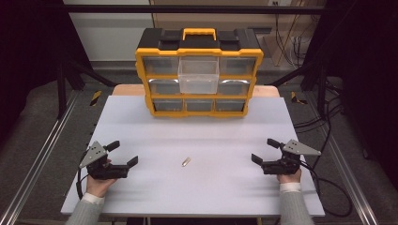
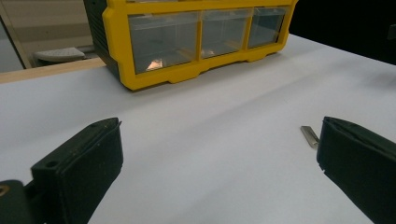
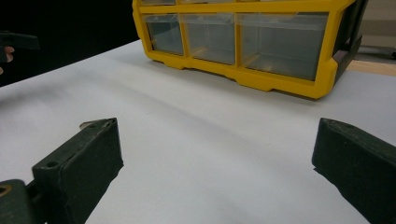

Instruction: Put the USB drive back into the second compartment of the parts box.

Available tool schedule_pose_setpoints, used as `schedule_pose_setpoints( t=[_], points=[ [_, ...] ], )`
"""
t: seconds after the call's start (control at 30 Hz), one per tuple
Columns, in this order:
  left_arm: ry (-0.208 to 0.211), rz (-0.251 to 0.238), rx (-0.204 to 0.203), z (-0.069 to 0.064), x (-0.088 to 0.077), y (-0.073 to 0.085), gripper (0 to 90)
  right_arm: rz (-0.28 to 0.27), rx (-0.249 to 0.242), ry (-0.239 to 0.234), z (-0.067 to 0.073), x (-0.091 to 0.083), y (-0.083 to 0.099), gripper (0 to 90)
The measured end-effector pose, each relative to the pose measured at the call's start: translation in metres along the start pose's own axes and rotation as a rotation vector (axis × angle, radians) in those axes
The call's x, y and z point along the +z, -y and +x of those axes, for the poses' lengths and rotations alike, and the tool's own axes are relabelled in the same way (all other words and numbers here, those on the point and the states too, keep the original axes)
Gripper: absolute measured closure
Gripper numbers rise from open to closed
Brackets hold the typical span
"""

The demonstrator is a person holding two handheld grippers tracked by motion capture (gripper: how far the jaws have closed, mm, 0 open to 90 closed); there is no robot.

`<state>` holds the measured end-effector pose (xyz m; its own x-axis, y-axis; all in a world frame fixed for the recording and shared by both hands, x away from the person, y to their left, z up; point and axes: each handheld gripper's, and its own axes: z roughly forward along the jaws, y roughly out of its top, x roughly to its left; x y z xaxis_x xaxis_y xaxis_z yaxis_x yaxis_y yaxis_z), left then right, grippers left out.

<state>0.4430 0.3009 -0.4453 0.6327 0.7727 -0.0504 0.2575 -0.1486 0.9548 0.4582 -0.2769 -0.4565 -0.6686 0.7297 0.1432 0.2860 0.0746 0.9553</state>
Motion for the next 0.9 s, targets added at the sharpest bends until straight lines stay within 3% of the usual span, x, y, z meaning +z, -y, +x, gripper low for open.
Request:
schedule_pose_setpoints(
  t=[0.9],
  points=[
    [-0.013, 0.029, 0.022, -0.020, 0.011, -0.017, 0.3, 0.001, -0.011, -0.011, 0.001, -0.001, 0.000, 2.0]
  ],
)
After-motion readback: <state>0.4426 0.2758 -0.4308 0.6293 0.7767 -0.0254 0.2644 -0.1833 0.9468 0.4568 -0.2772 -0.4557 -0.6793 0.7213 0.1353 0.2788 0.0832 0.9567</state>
